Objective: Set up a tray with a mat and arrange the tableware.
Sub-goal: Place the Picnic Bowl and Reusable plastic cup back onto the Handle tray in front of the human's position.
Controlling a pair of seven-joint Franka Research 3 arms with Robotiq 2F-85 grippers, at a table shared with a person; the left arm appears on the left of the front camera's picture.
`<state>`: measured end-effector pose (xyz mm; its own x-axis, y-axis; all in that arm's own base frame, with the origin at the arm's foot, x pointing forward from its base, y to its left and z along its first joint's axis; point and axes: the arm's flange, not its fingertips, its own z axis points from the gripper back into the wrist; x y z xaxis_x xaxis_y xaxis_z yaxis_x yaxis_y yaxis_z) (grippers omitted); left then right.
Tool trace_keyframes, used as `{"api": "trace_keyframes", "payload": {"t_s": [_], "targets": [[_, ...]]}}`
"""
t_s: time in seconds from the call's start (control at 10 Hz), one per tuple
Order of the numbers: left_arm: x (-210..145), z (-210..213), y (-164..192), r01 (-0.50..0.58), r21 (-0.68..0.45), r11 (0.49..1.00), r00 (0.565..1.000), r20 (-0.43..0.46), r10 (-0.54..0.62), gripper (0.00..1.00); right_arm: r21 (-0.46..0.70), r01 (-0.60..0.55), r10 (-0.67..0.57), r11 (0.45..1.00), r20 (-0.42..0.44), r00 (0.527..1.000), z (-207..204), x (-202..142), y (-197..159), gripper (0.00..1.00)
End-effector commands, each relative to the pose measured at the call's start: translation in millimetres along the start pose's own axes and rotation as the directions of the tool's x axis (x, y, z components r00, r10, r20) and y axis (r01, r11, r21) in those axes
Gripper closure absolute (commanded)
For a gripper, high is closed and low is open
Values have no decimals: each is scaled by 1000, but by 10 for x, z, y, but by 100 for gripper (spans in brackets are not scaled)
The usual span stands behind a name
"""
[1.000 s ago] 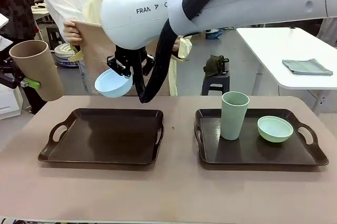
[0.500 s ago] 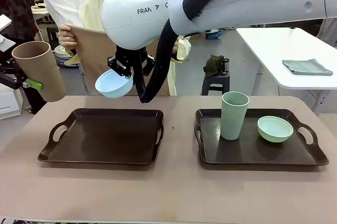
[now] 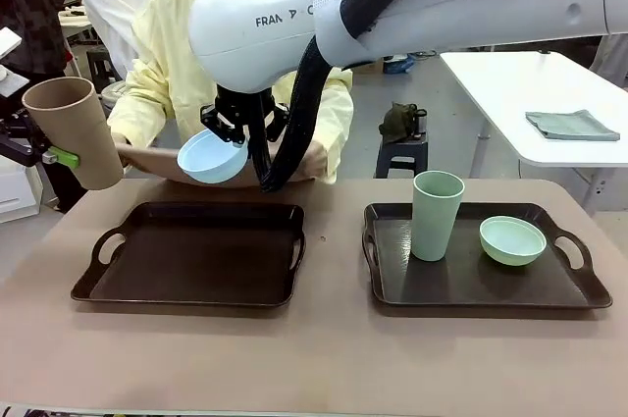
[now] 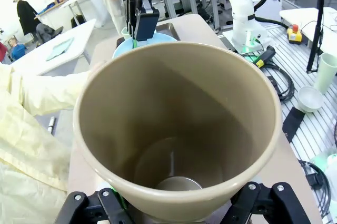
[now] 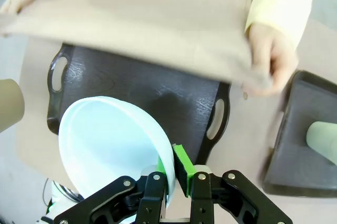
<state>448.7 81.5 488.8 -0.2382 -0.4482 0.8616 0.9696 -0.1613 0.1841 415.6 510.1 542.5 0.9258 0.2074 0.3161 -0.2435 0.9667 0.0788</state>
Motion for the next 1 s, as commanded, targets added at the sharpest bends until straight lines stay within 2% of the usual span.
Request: {"api": "trace_keyframes", "payload": {"t_s": [0.0, 0.9], "targets": [[10, 3, 10, 6, 0, 1000, 1000, -4, -6, 32, -9, 0, 1, 1000, 10, 1000, -9, 8, 13, 100], [10, 3, 10, 6, 0, 1000, 1000, -4, -6, 32, -9, 0, 1, 1000, 10, 1000, -9, 8, 13, 100]]}}
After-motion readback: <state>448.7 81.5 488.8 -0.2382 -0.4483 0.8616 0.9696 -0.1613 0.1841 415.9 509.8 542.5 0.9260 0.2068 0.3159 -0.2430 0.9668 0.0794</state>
